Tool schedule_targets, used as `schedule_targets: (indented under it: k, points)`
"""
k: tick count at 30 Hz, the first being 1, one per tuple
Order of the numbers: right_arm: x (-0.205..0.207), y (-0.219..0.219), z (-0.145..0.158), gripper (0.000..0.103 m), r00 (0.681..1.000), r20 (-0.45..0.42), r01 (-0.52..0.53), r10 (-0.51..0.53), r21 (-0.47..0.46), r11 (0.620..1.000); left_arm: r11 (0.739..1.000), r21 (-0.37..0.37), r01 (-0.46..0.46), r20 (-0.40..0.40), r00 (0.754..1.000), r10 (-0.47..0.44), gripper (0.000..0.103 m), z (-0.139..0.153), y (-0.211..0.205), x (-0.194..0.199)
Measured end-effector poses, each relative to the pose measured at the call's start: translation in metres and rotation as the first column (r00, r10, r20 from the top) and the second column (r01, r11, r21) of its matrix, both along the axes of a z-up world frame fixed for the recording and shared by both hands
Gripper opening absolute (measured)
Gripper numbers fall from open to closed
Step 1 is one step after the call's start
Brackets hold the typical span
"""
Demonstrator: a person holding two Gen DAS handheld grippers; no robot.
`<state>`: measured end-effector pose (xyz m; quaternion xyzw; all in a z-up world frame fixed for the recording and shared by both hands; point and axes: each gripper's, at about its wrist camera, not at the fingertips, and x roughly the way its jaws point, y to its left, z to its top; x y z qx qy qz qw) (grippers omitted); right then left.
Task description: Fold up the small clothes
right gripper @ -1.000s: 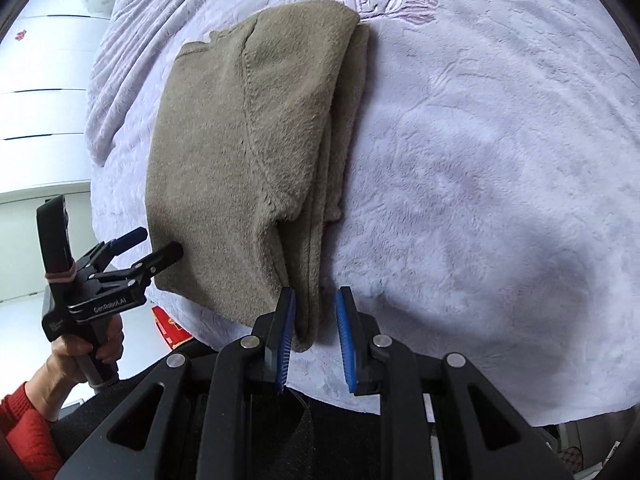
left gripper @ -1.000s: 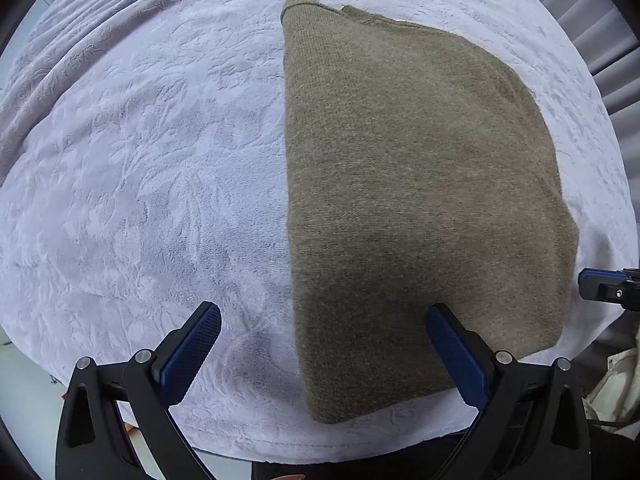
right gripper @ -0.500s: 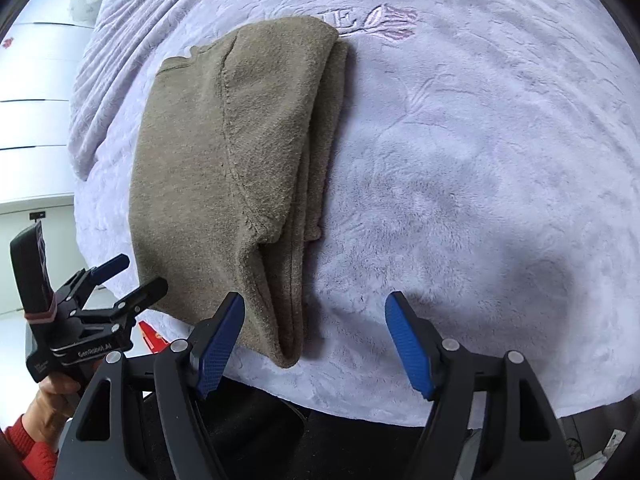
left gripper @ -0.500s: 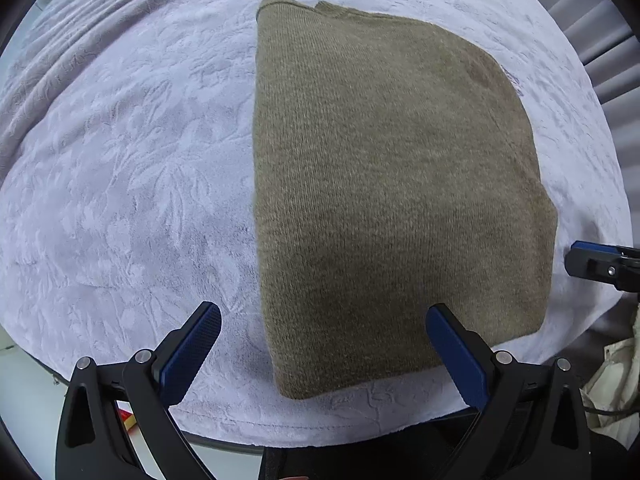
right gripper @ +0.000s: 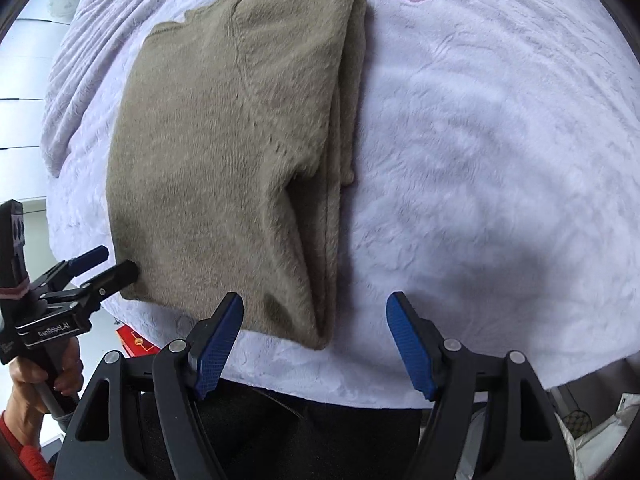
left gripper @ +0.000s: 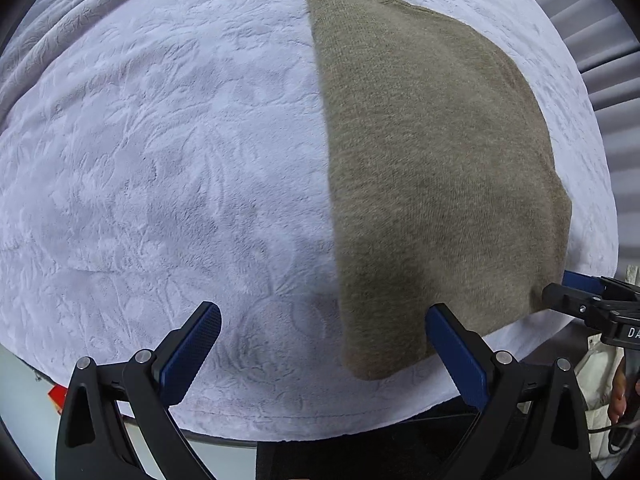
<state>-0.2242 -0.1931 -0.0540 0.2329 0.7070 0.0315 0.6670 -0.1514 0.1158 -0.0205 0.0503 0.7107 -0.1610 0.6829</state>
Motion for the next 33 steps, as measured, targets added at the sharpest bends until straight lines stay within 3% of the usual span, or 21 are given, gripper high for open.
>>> schedule_targets:
  k: [7, 10, 16, 19, 21, 26, 33]
  points:
    - [0.000, 0.011, 0.013, 0.077, 0.999, 0.015, 0.038, -0.038, -0.049, 0.998, 0.999, -0.035, 0.000, 0.046, 0.999, 0.001, 0.103, 0.014, 0.025, 0.002]
    - [0.008, 0.013, 0.025, 0.082, 0.998, 0.040, 0.048, -0.046, -0.068, 0.997, 0.998, -0.054, -0.013, 0.062, 0.998, 0.017, 0.103, 0.023, 0.031, 0.011]
    - [0.029, 0.014, 0.053, 0.091, 0.993, 0.101, 0.071, -0.057, -0.135, 0.988, 0.999, -0.011, -0.040, 0.104, 0.994, 0.041, 0.103, 0.040, 0.031, 0.030]
    - [0.036, 0.011, 0.065, 0.093, 0.987, 0.149, 0.087, -0.064, -0.151, 0.985, 0.999, -0.003, -0.051, 0.121, 0.991, 0.051, 0.103, 0.045, 0.021, 0.035]
    - [0.039, 0.011, 0.072, 0.103, 0.983, 0.166, 0.102, -0.077, -0.146, 0.984, 0.999, 0.001, -0.051, 0.131, 0.990, 0.051, 0.103, 0.046, 0.012, 0.039]
    - [0.045, 0.017, 0.082, 0.103, 0.978, 0.191, 0.113, -0.078, -0.177, 0.978, 0.999, 0.021, -0.044, 0.151, 0.988, 0.041, 0.103, 0.050, -0.005, 0.039]
    - [0.046, 0.022, 0.089, 0.103, 0.987, 0.155, 0.075, -0.039, -0.237, 0.969, 0.999, 0.034, -0.032, 0.169, 0.985, 0.026, 0.103, 0.055, -0.015, 0.036]
